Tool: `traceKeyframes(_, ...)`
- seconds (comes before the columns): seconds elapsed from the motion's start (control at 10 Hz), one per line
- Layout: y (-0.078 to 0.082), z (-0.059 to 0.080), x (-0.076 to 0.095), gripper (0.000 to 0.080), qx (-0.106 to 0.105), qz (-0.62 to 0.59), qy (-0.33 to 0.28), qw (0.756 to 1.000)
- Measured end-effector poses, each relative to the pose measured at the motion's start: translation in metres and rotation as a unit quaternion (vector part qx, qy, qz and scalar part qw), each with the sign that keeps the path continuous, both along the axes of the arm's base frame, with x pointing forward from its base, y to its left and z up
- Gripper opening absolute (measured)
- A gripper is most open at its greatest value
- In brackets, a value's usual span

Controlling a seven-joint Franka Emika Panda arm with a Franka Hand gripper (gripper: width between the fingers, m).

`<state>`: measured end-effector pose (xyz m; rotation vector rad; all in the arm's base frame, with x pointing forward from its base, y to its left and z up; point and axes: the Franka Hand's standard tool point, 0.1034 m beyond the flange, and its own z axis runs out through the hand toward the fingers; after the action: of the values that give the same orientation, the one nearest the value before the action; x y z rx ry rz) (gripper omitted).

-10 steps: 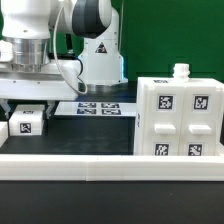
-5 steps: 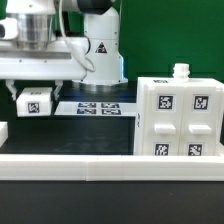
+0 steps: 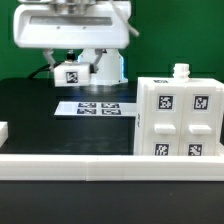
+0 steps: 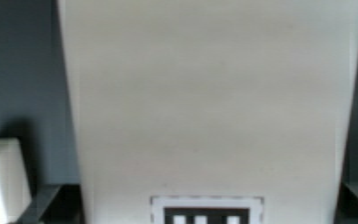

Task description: Assemble cabinet

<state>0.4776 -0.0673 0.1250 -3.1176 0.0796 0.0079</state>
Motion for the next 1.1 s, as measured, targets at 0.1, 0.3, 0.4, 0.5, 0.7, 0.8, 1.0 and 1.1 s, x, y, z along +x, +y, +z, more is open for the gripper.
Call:
traceKeyframes(0.1,0.002,0.001,0.003,0.0560,0.000,0.001,-0.001,1.000)
traceKeyframes(0.3,0.005,-0.001,0.002,0.0560,0.000,0.003,0.001,1.000)
traceKeyframes(0.4,0.005,-0.001,0.002,0.0560,0.000,0.004,0.001,1.000)
traceKeyframes(0.5,0.006,0.000,0.002,0.0560,0.000,0.005,0.001,1.000)
traceKeyframes(0.7,0.033,0.014,0.013,0.0560,0.005,-0.005,0.000,1.000)
traceKeyframes(0.8,0.048,0.020,0.018,0.0560,0.006,-0.007,-0.006,1.000)
traceKeyframes(1.0,0.087,0.030,0.029,0.0560,0.010,-0.027,-0.007,1.000)
traceKeyframes(1.1,0.111,0.035,0.035,0.0560,0.010,-0.035,-0.007,0.999)
